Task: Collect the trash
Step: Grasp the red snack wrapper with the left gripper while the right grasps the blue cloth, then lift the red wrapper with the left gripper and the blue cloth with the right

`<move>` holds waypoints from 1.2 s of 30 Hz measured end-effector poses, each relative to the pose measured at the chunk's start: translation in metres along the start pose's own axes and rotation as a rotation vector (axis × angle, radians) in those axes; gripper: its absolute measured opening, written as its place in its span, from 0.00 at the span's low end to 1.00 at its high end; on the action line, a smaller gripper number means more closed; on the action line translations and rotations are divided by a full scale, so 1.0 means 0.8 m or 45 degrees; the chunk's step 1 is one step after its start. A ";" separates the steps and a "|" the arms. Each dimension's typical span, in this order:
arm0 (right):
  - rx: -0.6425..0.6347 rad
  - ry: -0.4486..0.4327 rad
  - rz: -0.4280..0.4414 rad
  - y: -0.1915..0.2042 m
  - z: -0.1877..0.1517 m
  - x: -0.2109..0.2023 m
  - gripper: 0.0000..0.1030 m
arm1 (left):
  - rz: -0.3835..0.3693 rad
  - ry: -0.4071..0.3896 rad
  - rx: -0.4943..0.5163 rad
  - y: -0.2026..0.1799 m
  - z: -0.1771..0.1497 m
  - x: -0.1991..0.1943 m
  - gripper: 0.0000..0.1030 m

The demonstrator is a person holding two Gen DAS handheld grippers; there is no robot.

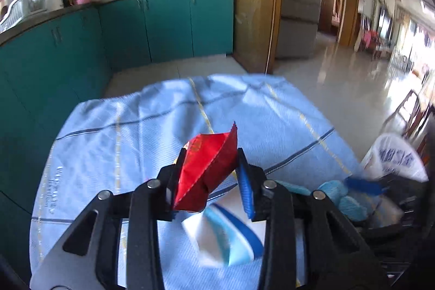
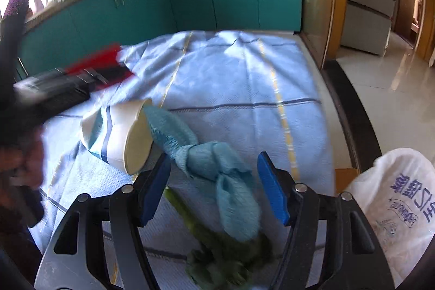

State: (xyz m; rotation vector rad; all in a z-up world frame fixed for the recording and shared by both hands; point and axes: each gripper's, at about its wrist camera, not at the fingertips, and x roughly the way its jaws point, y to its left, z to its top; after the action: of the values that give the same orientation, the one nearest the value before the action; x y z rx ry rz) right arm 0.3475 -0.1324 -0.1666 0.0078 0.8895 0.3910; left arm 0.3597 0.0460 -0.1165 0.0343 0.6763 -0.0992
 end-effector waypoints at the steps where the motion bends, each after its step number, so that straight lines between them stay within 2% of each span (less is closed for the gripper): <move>1: -0.009 0.019 -0.006 0.004 0.000 0.007 0.63 | 0.001 -0.020 -0.012 0.006 0.000 -0.010 0.35; 3: -0.033 0.028 -0.027 0.011 -0.001 0.013 0.63 | 0.008 -0.078 -0.038 0.015 -0.004 -0.039 0.35; 4: -0.044 0.022 -0.037 0.014 -0.003 0.013 0.58 | 0.003 -0.097 -0.050 0.017 -0.003 -0.050 0.35; 5: -0.062 0.019 -0.048 0.017 -0.004 0.013 0.46 | -0.010 -0.120 -0.071 0.021 -0.005 -0.061 0.35; 8: -0.087 -0.005 -0.033 0.023 -0.010 0.006 0.37 | -0.017 -0.148 -0.087 0.022 -0.012 -0.080 0.35; 13: -0.084 -0.070 -0.014 0.021 -0.020 -0.025 0.37 | 0.025 -0.143 -0.048 0.016 -0.026 -0.089 0.35; 19: -0.018 -0.216 0.061 0.002 -0.020 -0.077 0.37 | 0.031 -0.125 -0.062 0.020 -0.055 -0.106 0.35; 25: 0.012 -0.184 0.035 -0.013 -0.025 -0.077 0.37 | 0.020 -0.058 -0.040 0.014 -0.087 -0.108 0.36; 28: 0.020 -0.165 0.020 -0.016 -0.031 -0.077 0.37 | -0.042 0.019 -0.009 -0.002 -0.104 -0.097 0.36; 32: 0.029 -0.155 0.021 -0.016 -0.033 -0.075 0.37 | -0.027 0.093 0.106 -0.031 -0.121 -0.081 0.36; 36: 0.022 -0.148 0.020 -0.013 -0.033 -0.071 0.37 | -0.028 0.138 0.125 -0.036 -0.127 -0.072 0.37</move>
State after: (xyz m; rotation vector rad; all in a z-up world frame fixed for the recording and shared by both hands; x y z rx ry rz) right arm 0.2991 -0.1655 -0.1418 0.0532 0.7781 0.3936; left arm 0.2485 0.0284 -0.1594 0.1273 0.7795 -0.1523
